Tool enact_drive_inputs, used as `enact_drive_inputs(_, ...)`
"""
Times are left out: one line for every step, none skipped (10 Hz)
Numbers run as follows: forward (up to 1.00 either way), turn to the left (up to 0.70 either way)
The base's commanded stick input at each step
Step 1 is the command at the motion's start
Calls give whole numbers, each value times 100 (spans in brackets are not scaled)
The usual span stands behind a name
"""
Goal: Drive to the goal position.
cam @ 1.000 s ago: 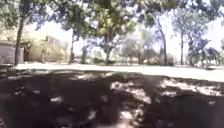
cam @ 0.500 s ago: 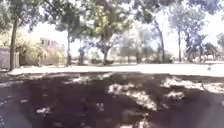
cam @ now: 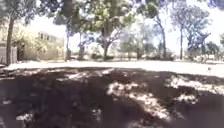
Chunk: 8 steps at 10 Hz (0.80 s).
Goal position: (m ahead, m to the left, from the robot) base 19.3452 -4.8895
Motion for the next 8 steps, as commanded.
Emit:
enact_drive_inputs(70, 0)
enact_drive_inputs(70, 0)
enact_drive_inputs(70, 0)
enact_drive_inputs(70, 0)
enact_drive_inputs(70, 0)
enact_drive_inputs(70, 0)
enact_drive_inputs(70, 0)
enact_drive_inputs(70, 0)
